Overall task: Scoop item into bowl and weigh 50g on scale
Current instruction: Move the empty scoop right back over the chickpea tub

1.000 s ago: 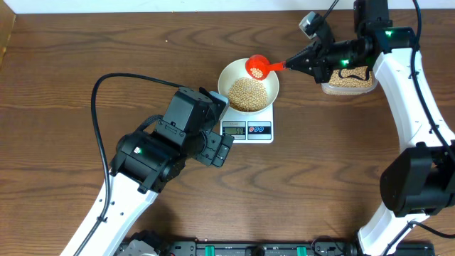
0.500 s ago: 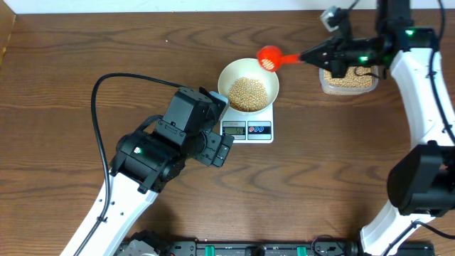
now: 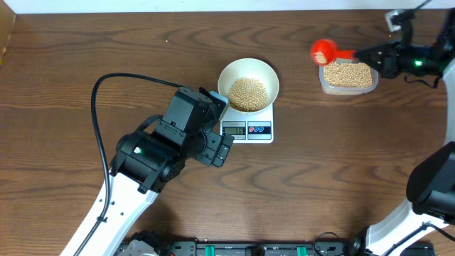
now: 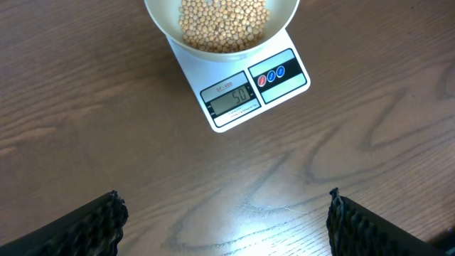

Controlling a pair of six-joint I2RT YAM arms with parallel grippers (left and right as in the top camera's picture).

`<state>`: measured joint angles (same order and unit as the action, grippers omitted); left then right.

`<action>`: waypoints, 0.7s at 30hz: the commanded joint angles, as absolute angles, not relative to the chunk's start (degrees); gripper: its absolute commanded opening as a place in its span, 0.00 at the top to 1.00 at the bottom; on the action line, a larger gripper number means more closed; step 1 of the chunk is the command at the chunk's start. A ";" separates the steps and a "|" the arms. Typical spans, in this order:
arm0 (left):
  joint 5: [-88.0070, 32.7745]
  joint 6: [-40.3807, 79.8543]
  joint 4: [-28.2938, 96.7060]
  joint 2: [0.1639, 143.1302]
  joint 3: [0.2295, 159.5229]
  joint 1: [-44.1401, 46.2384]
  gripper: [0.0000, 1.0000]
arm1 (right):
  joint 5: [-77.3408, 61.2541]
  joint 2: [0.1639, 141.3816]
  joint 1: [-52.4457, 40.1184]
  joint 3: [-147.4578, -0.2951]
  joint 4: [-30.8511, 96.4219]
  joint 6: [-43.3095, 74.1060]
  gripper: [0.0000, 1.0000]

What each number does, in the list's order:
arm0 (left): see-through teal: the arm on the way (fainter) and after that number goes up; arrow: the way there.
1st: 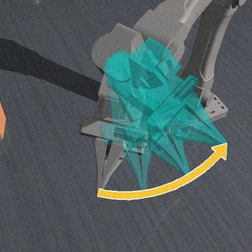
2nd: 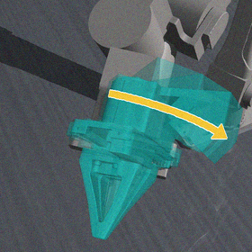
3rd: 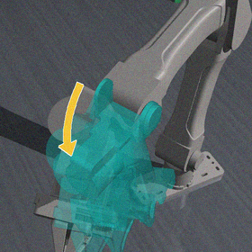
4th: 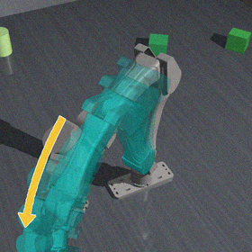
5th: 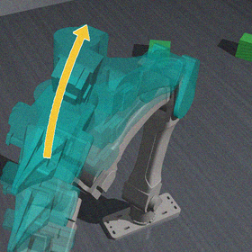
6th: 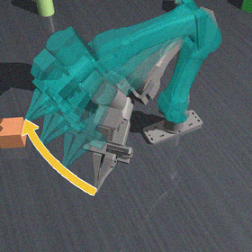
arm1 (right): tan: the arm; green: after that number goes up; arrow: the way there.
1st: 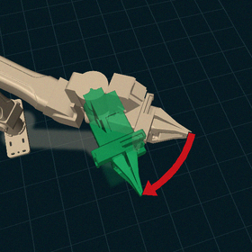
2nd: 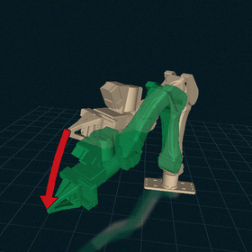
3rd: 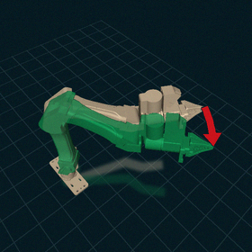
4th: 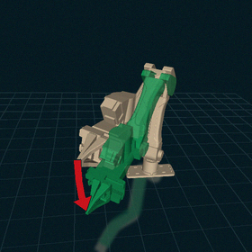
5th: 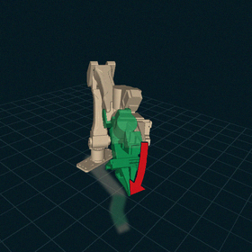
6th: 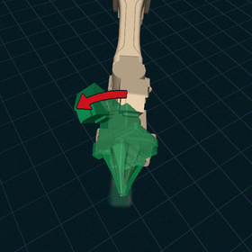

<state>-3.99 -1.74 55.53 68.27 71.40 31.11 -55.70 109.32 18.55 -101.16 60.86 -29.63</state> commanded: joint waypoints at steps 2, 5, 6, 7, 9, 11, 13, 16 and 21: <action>-4.08 -2.13 55.66 68.58 72.84 30.76 0.08 | -46.46 106.39 19.07 -101.14 60.64 -22.50 0.99; -4.05 -2.15 55.66 68.60 72.82 30.76 0.08 | -41.82 105.21 18.96 -101.14 59.64 -19.00 0.99; -4.05 -2.15 55.66 68.60 72.84 30.76 0.08 | -40.66 104.66 18.85 -101.14 59.33 -18.11 0.99; -4.05 -2.15 55.68 68.60 72.84 30.76 0.08 | -39.33 104.14 18.72 -101.14 59.02 -17.17 0.99; -4.05 -2.15 55.66 68.60 72.84 30.76 0.08 | -35.68 102.89 18.00 -101.14 58.61 -15.18 0.99; -4.05 -2.15 55.66 68.60 72.84 30.76 0.08 | -30.59 101.80 16.62 -101.14 58.30 -13.37 0.99; -4.05 -2.13 55.66 68.60 72.82 30.76 0.08 | -25.10 100.88 14.39 -101.14 58.13 -12.32 0.99; -4.05 -2.13 55.66 68.60 72.84 30.76 0.08 | -17.80 100.16 10.52 -101.14 58.22 -12.21 0.99; -4.05 -2.13 55.66 68.60 72.84 30.76 0.08 | -3.11 100.03 3.77 -101.14 59.44 -12.19 0.99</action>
<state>-3.99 -1.74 55.53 68.27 71.40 31.11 -15.70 100.92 6.46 -101.16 58.92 -13.45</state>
